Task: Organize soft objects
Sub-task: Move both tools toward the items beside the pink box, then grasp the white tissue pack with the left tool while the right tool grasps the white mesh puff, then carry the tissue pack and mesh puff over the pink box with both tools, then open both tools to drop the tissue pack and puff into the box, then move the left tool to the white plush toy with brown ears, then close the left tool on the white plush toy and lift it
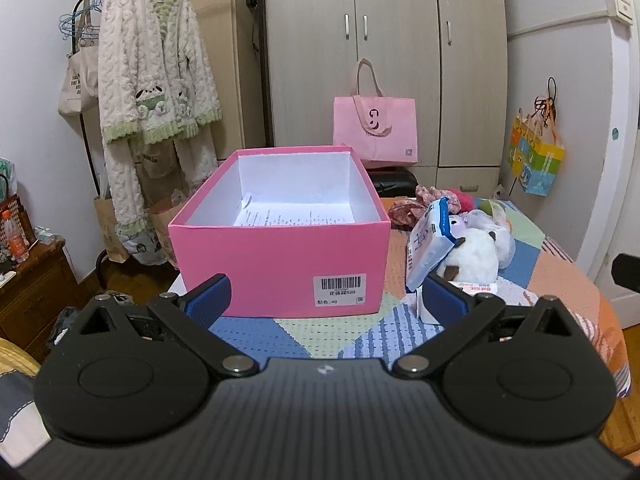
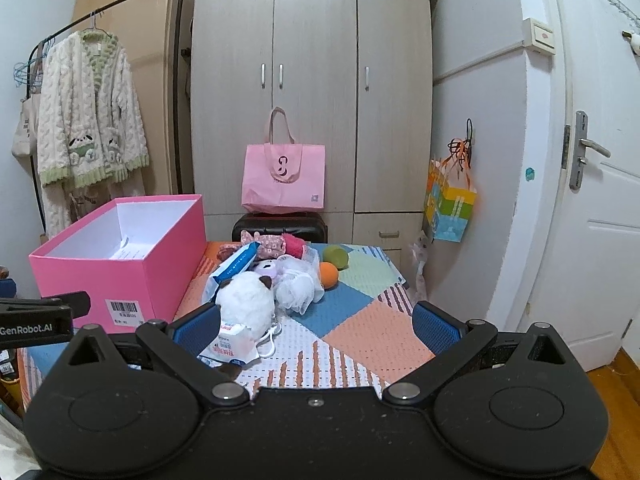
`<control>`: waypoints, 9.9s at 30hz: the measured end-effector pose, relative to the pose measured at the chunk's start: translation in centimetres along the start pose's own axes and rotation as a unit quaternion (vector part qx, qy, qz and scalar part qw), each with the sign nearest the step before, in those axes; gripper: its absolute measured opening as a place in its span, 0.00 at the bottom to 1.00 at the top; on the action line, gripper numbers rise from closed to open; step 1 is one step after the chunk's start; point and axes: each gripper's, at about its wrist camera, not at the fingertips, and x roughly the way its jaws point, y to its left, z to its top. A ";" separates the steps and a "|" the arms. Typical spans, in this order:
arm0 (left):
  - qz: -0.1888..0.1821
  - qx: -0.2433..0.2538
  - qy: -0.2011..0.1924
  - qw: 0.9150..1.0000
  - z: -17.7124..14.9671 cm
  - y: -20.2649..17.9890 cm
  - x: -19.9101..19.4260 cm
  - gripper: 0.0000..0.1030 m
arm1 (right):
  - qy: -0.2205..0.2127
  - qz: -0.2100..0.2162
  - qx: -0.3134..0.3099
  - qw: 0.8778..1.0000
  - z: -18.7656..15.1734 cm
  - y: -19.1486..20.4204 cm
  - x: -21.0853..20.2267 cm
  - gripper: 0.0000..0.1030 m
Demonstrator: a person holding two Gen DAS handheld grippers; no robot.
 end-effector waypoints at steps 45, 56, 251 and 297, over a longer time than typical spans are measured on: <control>-0.159 0.077 0.030 0.984 -3.4 -8.2 10.0 1.00 | 0.048 0.126 -0.005 0.991 0.6 -5.1 13.3 0.95; -0.140 0.080 0.047 0.986 -3.9 -9.5 13.1 1.00 | 0.094 0.170 0.031 0.980 0.6 -5.1 20.8 0.89; -0.301 0.153 0.200 0.920 7.1 -4.1 6.9 0.88 | 0.127 0.309 -0.182 0.925 4.9 -1.9 9.2 0.70; -0.234 -0.125 0.142 0.954 -2.0 -7.9 18.7 0.66 | 0.049 0.285 -0.097 0.952 -3.2 1.2 20.7 0.67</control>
